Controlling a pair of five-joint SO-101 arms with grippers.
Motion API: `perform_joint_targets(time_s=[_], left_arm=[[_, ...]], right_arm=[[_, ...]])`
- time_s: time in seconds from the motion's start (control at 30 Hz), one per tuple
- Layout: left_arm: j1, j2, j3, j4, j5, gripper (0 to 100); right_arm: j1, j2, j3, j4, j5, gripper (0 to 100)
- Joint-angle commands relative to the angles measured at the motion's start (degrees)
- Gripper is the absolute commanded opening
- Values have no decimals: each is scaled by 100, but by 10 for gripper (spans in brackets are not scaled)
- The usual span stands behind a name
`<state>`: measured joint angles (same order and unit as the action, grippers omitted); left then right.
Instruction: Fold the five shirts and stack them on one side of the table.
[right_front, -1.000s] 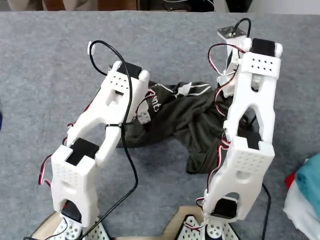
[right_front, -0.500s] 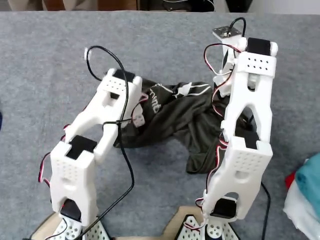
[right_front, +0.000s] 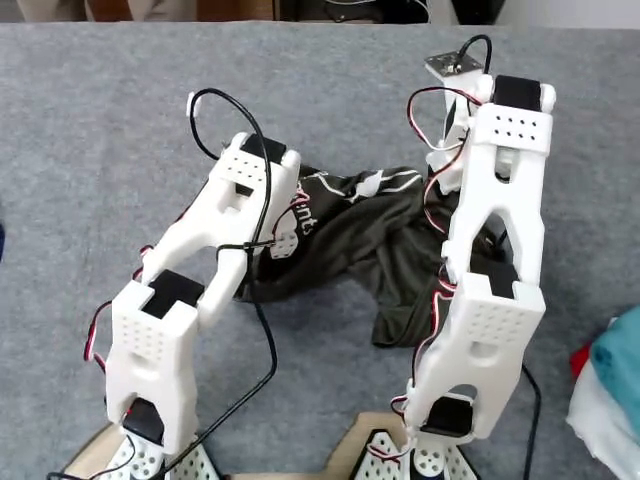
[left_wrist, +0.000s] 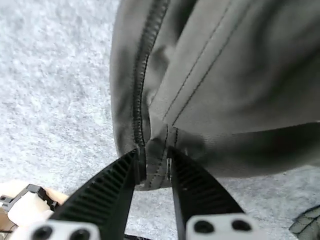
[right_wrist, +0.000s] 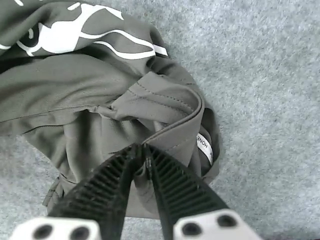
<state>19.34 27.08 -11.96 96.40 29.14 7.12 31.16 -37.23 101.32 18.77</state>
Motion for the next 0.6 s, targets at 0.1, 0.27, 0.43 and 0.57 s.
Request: perform_joint_targets(time_s=[0.1, 0.27, 0.43, 0.57], left_arm=[[26, -31, -273, 53, -62, 82], [53, -31, -185, 62, -123, 87], [185, -22, 158, 26, -149, 187], [132, -22, 299, 35, -167, 255]], right_arm=[[-110, -426, 22, -26, 9, 5], [-110, -426, 22, -26, 9, 5], [-110, -426, 22, -35, 9, 5], [-110, -426, 22, -44, 9, 5]])
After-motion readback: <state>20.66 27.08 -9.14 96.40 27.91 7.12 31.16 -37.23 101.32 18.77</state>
